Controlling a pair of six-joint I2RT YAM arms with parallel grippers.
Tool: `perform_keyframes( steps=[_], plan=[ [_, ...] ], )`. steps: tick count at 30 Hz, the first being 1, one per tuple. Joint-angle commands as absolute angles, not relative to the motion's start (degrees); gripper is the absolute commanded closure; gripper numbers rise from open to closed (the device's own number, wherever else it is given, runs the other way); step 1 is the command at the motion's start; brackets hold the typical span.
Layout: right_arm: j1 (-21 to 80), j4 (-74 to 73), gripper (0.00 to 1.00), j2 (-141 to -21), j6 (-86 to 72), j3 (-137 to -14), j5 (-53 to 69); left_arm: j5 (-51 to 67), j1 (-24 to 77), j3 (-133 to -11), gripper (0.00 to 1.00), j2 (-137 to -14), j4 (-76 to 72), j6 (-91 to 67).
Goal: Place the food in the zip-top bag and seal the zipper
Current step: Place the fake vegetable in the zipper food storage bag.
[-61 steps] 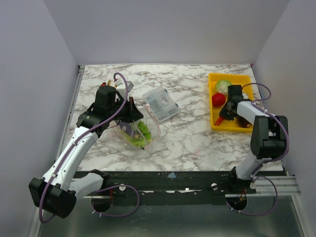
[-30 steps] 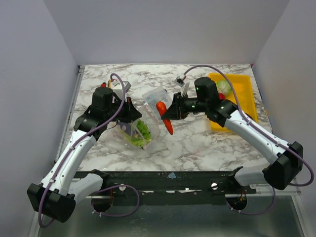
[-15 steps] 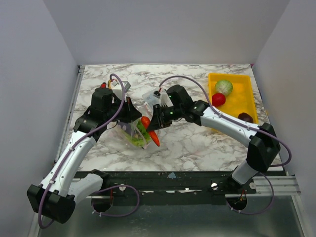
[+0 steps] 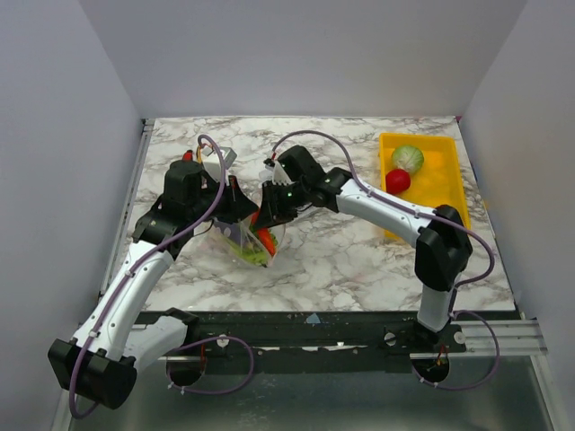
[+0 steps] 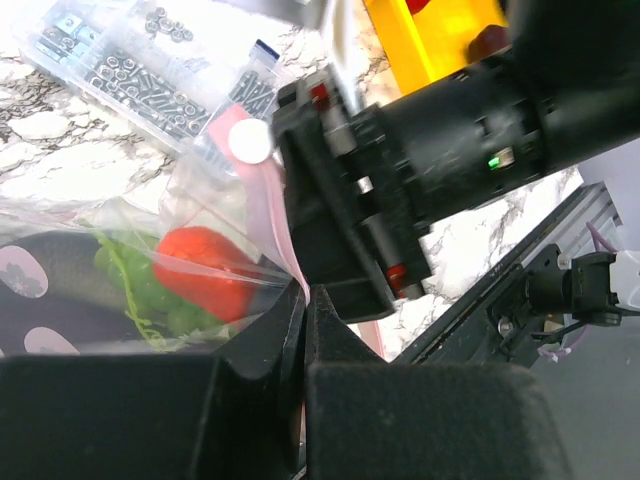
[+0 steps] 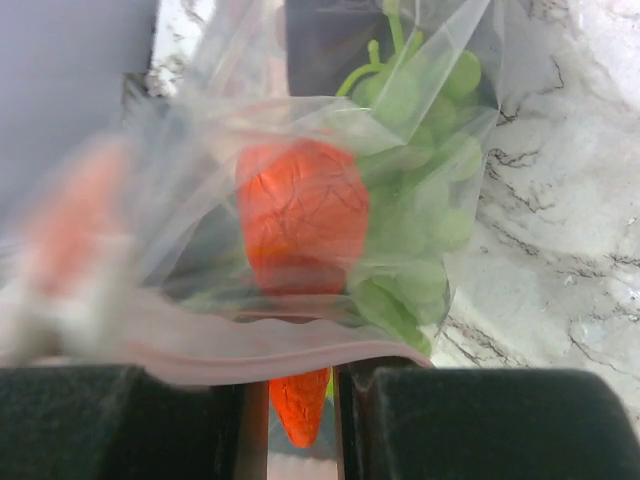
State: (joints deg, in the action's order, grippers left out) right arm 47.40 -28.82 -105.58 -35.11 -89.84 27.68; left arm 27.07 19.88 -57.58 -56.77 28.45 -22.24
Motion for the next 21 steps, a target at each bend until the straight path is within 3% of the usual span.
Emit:
perform_keyframes(
  steps=[1,4,11,21],
  plan=[
    [49.7,-29.5,0.75,-108.4,-35.9,-91.3,21.3,28.2,19.9,-57.4,1.0,-54.9,25.6,-22.1],
    [49.7,-27.6,0.63,-107.5,-35.7,-89.3,19.8,27.9,19.8,-57.3,1.0,-54.9,25.7,-22.1],
    [50.8,-25.0,0.52,-102.6,-34.3,-83.0,16.5,28.1,19.8,-57.3,1.0,-55.1,25.7,-22.1],
    [53.6,-20.2,0.52,-98.5,-32.5,-76.6,13.9,28.2,19.8,-57.5,1.0,-55.6,25.8,-22.1]
  ],
)
